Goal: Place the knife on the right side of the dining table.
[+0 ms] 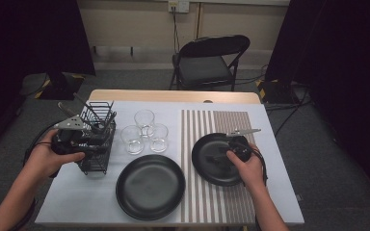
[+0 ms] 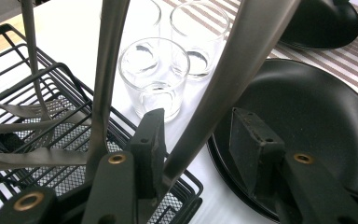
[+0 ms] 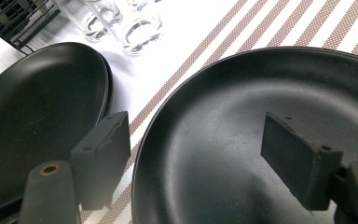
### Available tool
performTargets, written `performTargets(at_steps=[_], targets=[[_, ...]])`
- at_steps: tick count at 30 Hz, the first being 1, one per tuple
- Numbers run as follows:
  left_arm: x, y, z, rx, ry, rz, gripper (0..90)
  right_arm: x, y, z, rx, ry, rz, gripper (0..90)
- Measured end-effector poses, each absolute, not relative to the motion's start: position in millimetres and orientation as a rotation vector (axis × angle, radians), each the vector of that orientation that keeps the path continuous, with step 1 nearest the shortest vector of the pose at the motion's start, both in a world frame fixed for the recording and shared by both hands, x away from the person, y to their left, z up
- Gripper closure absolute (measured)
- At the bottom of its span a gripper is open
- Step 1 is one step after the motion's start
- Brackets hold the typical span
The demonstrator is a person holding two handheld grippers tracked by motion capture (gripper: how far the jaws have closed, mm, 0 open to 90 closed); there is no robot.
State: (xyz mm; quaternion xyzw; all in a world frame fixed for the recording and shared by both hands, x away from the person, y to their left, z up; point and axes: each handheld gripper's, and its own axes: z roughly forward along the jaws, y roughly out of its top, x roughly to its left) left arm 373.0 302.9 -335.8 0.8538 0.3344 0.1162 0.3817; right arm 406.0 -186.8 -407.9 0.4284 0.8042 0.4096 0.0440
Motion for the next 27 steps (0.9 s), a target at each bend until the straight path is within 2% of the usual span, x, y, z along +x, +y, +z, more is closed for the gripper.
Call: performTargets(at_steps=[27], targets=[[378.9, 302.9, -338.3, 2.171, 0.86, 0.259, 65.2, 406.3, -187.0, -408.5, 1.32, 2.461, 1.257, 23.0]])
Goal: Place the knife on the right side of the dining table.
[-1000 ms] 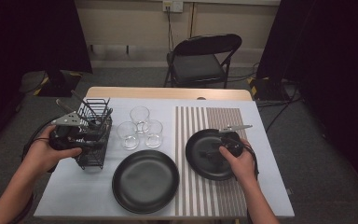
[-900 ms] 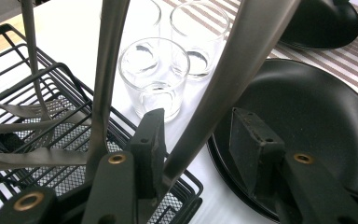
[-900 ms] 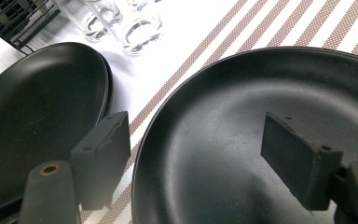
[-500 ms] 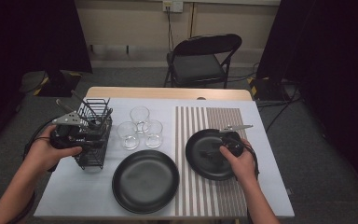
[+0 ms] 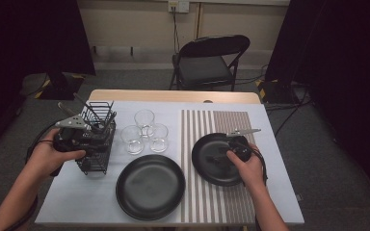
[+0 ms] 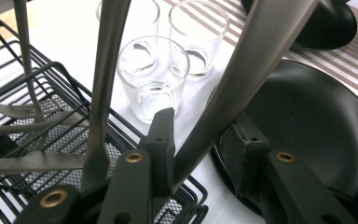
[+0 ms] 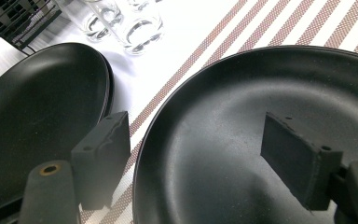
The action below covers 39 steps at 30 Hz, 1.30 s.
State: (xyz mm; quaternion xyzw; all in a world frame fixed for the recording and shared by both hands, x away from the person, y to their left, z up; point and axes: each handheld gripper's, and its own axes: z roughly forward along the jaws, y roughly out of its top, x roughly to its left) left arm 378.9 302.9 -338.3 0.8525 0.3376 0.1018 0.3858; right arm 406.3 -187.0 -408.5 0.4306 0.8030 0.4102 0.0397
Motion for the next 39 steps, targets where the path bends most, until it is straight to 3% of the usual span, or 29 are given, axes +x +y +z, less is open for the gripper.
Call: performTargets(at_steps=[39], targets=[[382.9, 302.1, -334.2, 2.202, 0.818, 0.278, 69.3, 405.9, -188.7, -406.9, 1.321, 2.456, 1.261, 23.0]])
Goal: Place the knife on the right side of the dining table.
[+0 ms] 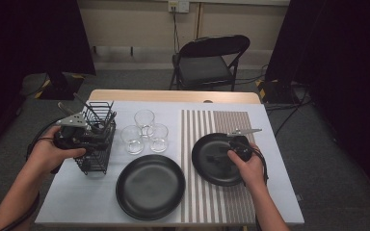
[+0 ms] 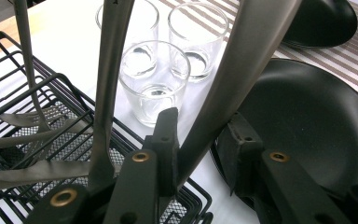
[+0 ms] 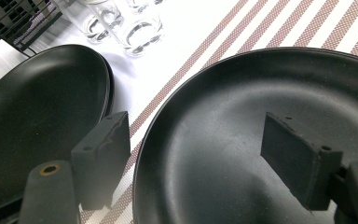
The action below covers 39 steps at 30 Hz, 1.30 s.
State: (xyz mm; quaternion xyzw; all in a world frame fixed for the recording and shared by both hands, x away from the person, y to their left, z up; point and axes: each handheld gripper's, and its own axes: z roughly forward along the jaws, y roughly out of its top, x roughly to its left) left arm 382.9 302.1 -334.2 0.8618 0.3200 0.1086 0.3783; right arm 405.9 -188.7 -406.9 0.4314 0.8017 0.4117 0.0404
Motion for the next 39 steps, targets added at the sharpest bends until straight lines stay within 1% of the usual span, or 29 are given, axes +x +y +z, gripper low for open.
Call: performTargets(at_steps=[6, 16, 26, 39], targets=[[383.7, 300.9, -333.6, 2.222, 0.799, 0.279, 69.9, 405.6, -189.4, -406.5, 1.32, 2.456, 1.263, 23.0], [385.7, 302.0, -336.1, 2.24, 0.806, 0.267, 68.7, 405.6, -189.2, -406.2, 1.319, 2.455, 1.264, 23.0], [387.1, 303.4, -339.4, 2.249, 0.817, 0.256, 69.5, 405.5, -189.0, -406.2, 1.324, 2.458, 1.269, 23.0], [387.0, 302.2, -337.8, 2.247, 0.833, 0.293, 71.1, 406.0, -191.0, -405.8, 1.329, 2.446, 1.273, 23.0]])
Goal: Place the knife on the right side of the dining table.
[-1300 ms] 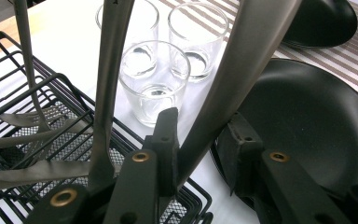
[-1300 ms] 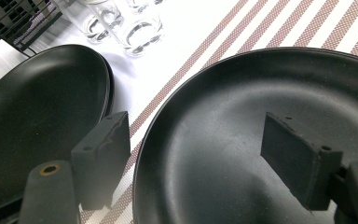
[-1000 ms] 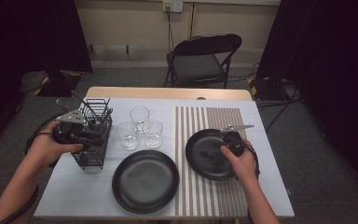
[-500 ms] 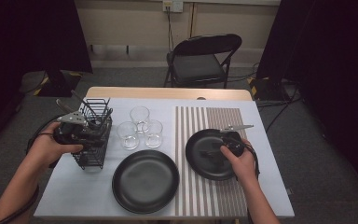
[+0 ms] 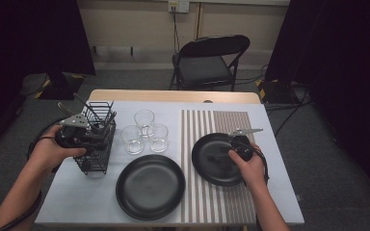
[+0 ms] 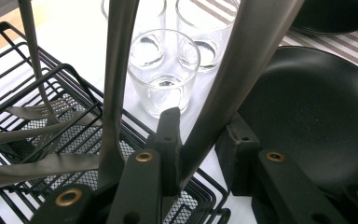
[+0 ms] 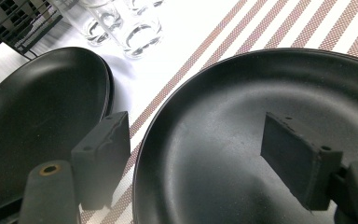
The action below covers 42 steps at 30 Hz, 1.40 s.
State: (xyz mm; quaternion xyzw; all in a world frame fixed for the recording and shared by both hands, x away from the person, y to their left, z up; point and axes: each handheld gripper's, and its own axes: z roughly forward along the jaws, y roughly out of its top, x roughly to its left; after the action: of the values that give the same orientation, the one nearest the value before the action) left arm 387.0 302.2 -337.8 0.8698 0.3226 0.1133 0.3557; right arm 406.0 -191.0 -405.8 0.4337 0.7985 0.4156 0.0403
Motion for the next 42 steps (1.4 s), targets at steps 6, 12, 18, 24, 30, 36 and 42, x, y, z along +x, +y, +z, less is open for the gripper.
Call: performTargets(at_steps=[6, 12, 18, 24, 30, 36, 42], targets=[[386, 303, -337, 2.243, 0.845, 0.305, 71.4, 406, -191, -406, 1.333, 2.444, 1.273, 23.0], [385, 303, -336, 2.233, 0.851, 0.302, 71.3, 406, -191, -406, 1.336, 2.443, 1.276, 23.0], [385, 304, -332, 2.186, 0.873, 0.278, 76.4, 406, -192, -405, 1.334, 2.441, 1.278, 23.0], [385, 303, -330, 2.201, 0.876, 0.297, 77.2, 406, -192, -405, 1.332, 2.438, 1.282, 23.0], [387, 300, -328, 2.226, 0.875, 0.325, 78.7, 406, -193, -405, 1.339, 2.432, 1.282, 23.0], [389, 299, -324, 2.244, 0.886, 0.367, 80.2, 406, -193, -403, 1.335, 2.426, 1.297, 23.0], [392, 302, -318, 2.235, 0.905, 0.414, 82.6, 406, -195, -403, 1.347, 2.417, 1.311, 23.1]])
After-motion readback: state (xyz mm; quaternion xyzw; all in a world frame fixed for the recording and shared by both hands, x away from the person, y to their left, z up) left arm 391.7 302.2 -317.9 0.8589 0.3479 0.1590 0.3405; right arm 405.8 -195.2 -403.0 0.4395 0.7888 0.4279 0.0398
